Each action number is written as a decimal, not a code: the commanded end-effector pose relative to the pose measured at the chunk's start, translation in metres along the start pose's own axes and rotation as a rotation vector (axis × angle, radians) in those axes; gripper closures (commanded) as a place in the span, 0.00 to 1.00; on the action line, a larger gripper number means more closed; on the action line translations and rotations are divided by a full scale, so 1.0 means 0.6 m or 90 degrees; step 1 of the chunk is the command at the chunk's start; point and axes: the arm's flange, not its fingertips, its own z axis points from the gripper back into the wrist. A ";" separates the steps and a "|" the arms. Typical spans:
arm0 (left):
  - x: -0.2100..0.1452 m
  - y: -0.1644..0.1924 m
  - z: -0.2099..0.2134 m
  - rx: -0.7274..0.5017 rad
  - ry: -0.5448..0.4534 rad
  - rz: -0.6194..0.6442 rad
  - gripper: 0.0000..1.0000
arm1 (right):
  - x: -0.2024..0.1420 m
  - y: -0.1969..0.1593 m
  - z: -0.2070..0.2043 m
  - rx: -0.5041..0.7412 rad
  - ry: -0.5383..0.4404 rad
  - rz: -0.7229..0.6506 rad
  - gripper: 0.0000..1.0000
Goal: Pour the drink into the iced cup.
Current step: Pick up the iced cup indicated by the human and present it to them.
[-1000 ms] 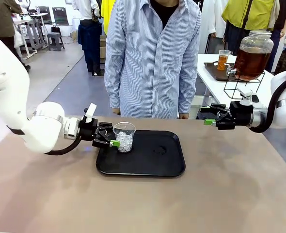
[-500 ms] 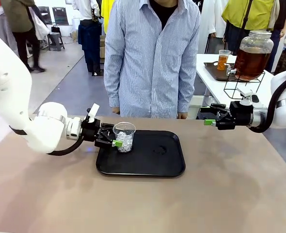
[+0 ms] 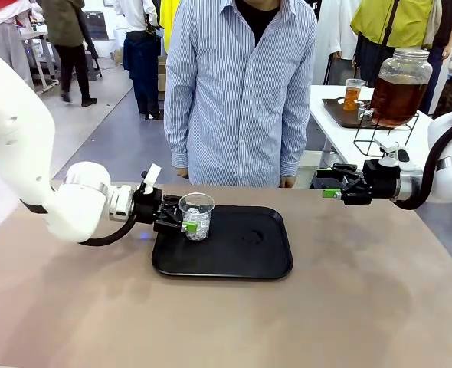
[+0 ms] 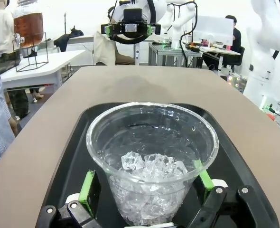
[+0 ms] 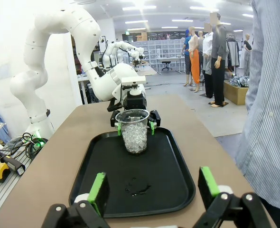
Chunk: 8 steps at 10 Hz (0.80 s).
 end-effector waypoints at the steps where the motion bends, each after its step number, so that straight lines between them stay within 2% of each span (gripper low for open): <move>1: -0.001 0.001 -0.012 0.019 -0.008 -0.015 0.00 | 0.005 -0.003 -0.003 0.002 0.000 0.002 0.00; 4: -0.002 -0.003 -0.016 0.007 -0.001 -0.021 0.00 | 0.005 -0.003 -0.003 0.002 0.000 0.002 0.00; 6: -0.002 -0.004 -0.018 0.008 -0.005 -0.027 0.39 | 0.005 -0.003 -0.003 0.002 0.000 0.002 0.00; 8: 0.003 -0.007 -0.018 0.010 -0.011 -0.034 0.39 | 0.005 -0.003 -0.003 0.002 0.000 0.002 0.00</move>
